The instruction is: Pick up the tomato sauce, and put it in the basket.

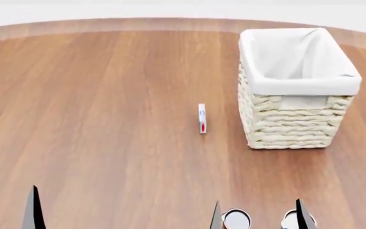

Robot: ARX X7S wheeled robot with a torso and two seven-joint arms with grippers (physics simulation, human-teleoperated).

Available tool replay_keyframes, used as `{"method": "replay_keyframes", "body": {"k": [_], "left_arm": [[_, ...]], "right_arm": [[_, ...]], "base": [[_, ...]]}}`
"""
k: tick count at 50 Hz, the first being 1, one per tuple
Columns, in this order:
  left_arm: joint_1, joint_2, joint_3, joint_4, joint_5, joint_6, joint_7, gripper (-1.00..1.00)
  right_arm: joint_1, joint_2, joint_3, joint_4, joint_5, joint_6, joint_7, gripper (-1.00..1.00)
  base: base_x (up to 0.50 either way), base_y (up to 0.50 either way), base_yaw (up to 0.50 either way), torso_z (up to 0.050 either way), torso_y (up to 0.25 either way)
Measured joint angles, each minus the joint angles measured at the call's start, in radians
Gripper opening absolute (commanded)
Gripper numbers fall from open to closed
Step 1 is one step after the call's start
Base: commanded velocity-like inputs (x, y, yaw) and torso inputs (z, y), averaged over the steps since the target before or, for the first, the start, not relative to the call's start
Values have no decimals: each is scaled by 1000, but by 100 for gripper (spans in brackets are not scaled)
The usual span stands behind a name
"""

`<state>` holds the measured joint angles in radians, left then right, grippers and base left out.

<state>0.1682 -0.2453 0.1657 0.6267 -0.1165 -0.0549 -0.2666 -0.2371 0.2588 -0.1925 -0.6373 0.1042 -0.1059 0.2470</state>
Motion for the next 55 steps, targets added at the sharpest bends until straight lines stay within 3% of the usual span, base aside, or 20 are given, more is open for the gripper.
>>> {"method": "replay_keyframes", "body": {"k": [55], "left_arm": [[-5, -28, 22, 4, -13, -1, -32, 100]], "right_arm": [[4, 23, -18, -2, 1, 0, 31, 100]], "base": [[136, 0, 0, 0, 0]]}}
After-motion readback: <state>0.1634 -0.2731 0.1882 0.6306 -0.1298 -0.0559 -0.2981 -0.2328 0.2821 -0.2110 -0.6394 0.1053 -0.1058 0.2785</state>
